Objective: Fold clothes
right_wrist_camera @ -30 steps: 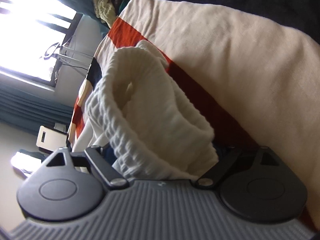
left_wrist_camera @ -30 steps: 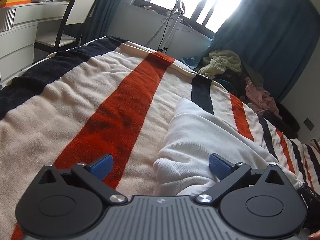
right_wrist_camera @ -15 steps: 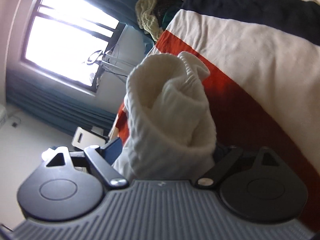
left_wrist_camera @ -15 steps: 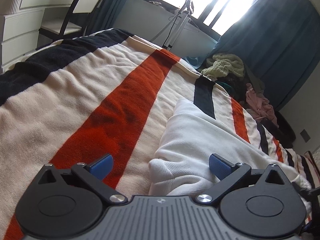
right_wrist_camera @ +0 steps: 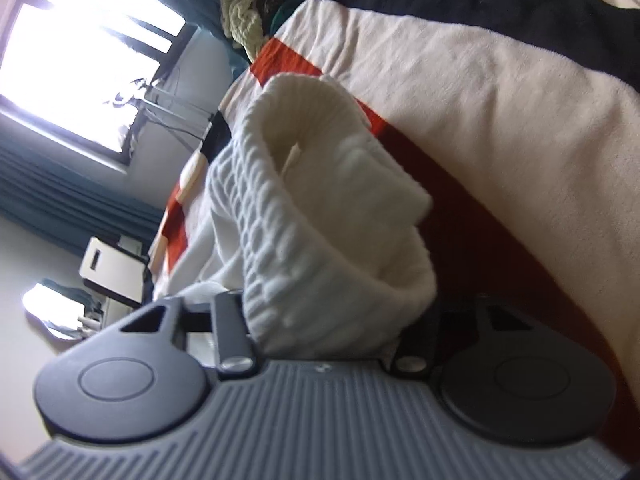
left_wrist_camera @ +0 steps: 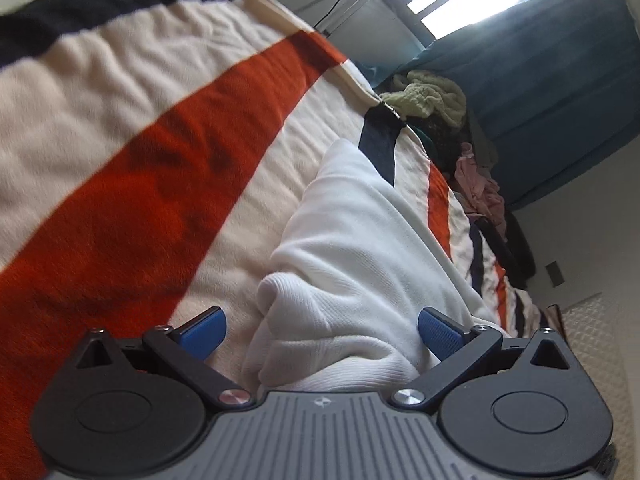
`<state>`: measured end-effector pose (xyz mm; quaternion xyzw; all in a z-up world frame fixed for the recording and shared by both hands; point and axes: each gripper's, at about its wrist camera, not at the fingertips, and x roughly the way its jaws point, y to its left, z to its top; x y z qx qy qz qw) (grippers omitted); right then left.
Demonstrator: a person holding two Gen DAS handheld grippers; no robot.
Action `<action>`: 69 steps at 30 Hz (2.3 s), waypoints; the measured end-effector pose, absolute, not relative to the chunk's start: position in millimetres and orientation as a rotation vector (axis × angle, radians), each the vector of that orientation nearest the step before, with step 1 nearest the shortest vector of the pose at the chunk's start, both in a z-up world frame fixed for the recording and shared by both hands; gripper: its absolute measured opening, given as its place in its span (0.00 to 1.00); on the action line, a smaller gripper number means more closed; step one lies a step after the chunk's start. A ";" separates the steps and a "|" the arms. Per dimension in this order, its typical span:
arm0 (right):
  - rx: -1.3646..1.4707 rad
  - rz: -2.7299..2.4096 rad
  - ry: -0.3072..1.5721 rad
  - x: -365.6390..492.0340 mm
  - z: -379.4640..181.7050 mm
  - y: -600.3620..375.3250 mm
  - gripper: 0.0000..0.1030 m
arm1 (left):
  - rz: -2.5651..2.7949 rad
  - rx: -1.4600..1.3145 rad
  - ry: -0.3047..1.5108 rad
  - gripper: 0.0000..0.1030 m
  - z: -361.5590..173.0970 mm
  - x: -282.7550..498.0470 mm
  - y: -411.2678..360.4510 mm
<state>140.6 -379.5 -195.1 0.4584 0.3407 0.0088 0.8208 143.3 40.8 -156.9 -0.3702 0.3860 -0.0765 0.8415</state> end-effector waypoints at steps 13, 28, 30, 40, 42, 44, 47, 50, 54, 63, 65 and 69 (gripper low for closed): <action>0.945 0.005 0.712 146.2 -196.2 -374.7 0.46 | -0.279 -0.875 0.862 0.93 -183.9 164.5 34.1; 0.887 -0.007 0.685 145.4 -191.5 -368.7 0.43 | -0.259 -0.816 0.815 0.62 -172.9 160.9 28.2; 0.863 -0.006 0.668 144.7 -188.6 -367.0 0.42 | -0.267 -0.821 0.806 0.60 -170.9 157.3 29.8; 0.855 0.017 0.558 128.4 -168.4 -370.5 0.32 | -0.306 -0.827 0.764 0.50 -158.3 136.6 29.2; 0.841 0.022 0.535 123.7 -161.7 -370.8 0.31 | -0.312 -0.829 0.764 0.49 -153.8 133.8 27.1; 0.825 0.030 0.509 117.9 -153.5 -371.9 0.30 | -0.324 -0.839 0.760 0.47 -147.2 130.2 24.5; 0.804 0.037 0.460 106.5 -137.6 -377.6 0.29 | -0.361 -0.857 0.748 0.44 -134.1 127.4 17.0; 0.789 0.040 0.395 96.0 -116.5 -391.6 0.29 | -0.411 -0.844 0.756 0.43 -116.5 135.8 -3.4; 0.833 0.016 0.320 93.5 -94.0 -430.4 0.29 | -0.486 -0.776 0.778 0.42 -88.6 165.2 -51.8; 0.874 -0.101 0.216 155.6 -74.7 -563.6 0.28 | -0.646 -0.623 0.790 0.42 -53.2 295.8 -224.1; 0.885 -0.136 0.207 181.6 -80.7 -596.7 0.28 | -0.666 -0.607 0.803 0.42 -61.2 334.3 -266.0; 0.868 -0.215 0.223 232.7 -99.2 -652.1 0.29 | -0.680 -0.566 0.834 0.42 -90.3 405.1 -339.9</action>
